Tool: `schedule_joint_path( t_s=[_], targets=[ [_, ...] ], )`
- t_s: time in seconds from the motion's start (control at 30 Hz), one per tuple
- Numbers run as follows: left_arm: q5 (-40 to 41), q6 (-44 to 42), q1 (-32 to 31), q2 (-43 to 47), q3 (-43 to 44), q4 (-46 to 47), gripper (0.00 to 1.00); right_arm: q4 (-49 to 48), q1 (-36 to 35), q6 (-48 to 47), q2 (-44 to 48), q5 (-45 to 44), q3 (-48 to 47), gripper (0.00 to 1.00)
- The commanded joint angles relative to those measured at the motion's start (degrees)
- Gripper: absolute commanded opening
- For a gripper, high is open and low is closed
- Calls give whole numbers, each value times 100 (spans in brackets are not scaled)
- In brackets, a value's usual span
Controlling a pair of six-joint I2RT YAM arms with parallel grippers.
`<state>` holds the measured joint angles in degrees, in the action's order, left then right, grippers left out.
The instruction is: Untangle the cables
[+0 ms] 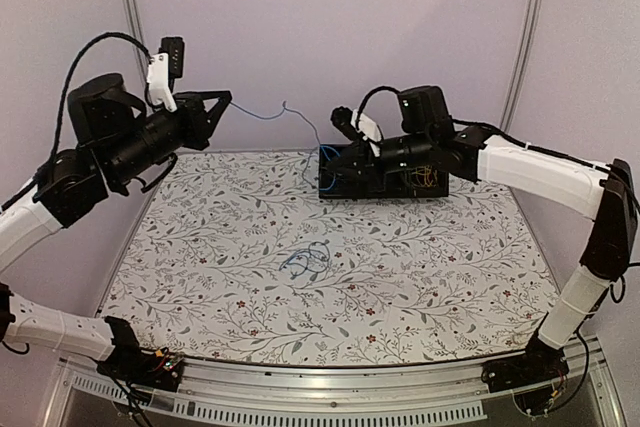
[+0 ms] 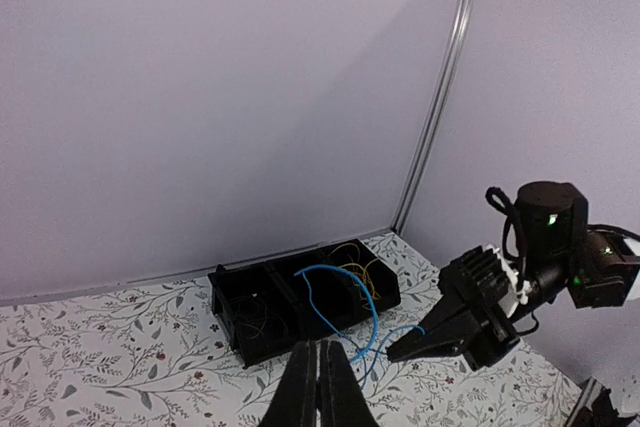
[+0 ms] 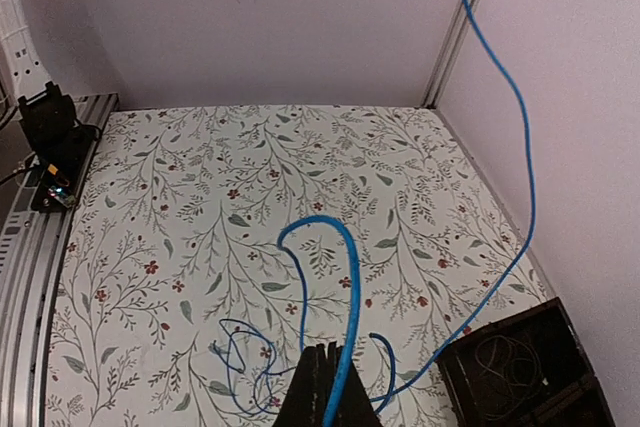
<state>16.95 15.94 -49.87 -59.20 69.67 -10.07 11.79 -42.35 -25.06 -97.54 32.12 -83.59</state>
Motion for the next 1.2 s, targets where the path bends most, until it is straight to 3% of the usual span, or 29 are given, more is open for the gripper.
schedule_joint_path(
  t_s=[0.0, 0.33, 0.5, 0.63, 0.73, 0.8, 0.87, 1.17],
  targets=[
    [-440, -197, 27, -1099, -74, 1452, 0, 200, 648, -212, -2, -786, 20, 0],
    [-668, -200, 437, -4474, 2306, 2218, 0, -158, 1819, 460, -1437, -1108, -778, 0],
    [-774, 215, 670, -6082, 3809, 2113, 0, -225, 2068, 626, -2361, -1051, -1389, 0],
    [-842, 586, 740, -7044, 4533, 2164, 0, -115, 2111, 690, -2961, -1019, -1866, 0],
    [-744, 777, 740, -7542, 4929, 2158, 0, 53, 2121, 706, -3248, -1120, -2108, 16],
    [-661, 828, 734, -7767, 5080, 2189, 0, 132, 2121, 700, -3251, -1147, -2084, 30],
    [-651, 826, 748, -8016, 5255, 2189, 0, 223, 2117, 666, -3098, -1146, -1943, 36],
    [-824, 972, 754, -8538, 5504, 2333, 0, 815, 2117, 613, -1440, -1067, -577, 43]
  ],
)
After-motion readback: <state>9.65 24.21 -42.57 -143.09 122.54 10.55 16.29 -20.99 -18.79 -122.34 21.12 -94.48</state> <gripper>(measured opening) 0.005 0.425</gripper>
